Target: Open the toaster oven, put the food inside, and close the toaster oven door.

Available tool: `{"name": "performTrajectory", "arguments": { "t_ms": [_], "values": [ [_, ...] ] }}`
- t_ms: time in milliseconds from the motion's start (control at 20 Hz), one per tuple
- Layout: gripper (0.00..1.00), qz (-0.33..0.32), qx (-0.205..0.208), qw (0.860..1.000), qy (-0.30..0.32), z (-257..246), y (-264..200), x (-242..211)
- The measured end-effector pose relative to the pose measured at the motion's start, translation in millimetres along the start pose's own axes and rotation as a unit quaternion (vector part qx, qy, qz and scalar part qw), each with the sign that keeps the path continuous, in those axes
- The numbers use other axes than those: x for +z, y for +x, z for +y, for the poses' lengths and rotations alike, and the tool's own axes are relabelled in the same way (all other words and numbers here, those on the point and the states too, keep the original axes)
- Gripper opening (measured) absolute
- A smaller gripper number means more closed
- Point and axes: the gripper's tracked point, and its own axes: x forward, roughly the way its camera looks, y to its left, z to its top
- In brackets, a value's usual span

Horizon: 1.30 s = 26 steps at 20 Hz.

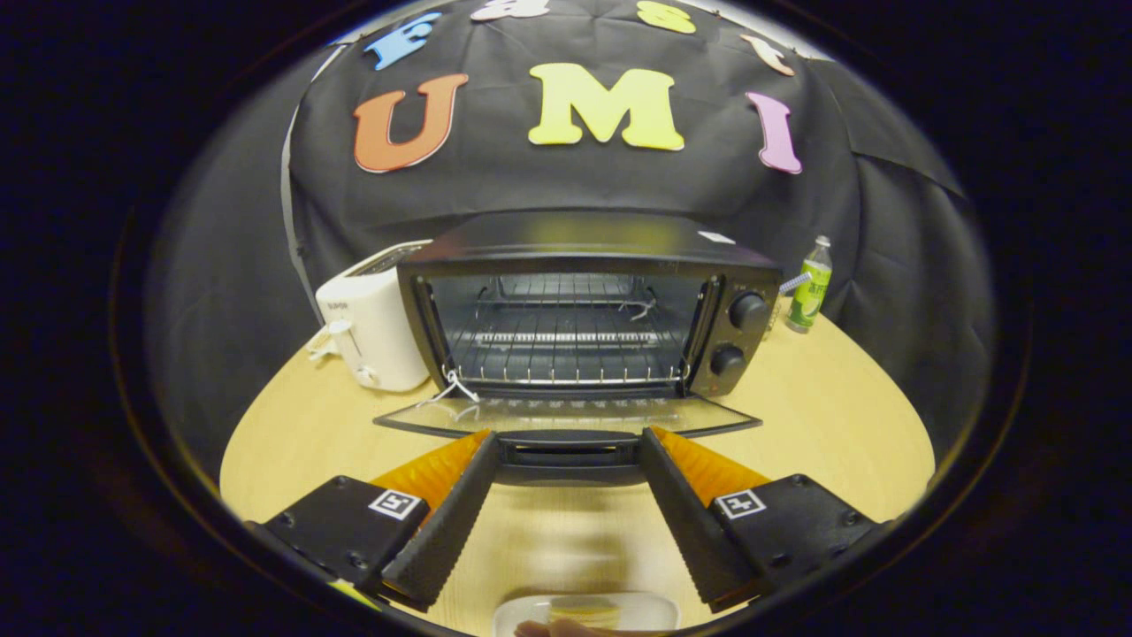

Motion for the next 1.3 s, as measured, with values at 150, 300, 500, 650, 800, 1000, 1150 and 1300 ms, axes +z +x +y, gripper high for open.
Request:
{"name": "performTrajectory", "arguments": {
  "t_ms": [150,300,500,650,800,1000,1150,1300],
  "values": [
    [1.0,0.035,0.014,0.999,0.035,1,9,-35],
    [1.0,0.034,0.022,0.998,0.043,-5,23,-46],
    [1.0,0.041,0.035,0.998,0.043,-9,11,-52],
    [1.0,0.056,0.055,0.994,0.073,-8,-8,-67],
    [0.99,0.039,0.066,0.995,0.065,-6,-40,-78],
    [0.98,0.011,0.04,0.999,0.027,-19,-78,-113],
    [0.98,-0.027,0.019,0.999,0.041,-29,-94,-128],
    [0.95,-0.049,0.029,0.996,0.074,-24,-99,-149]
  ]
}}
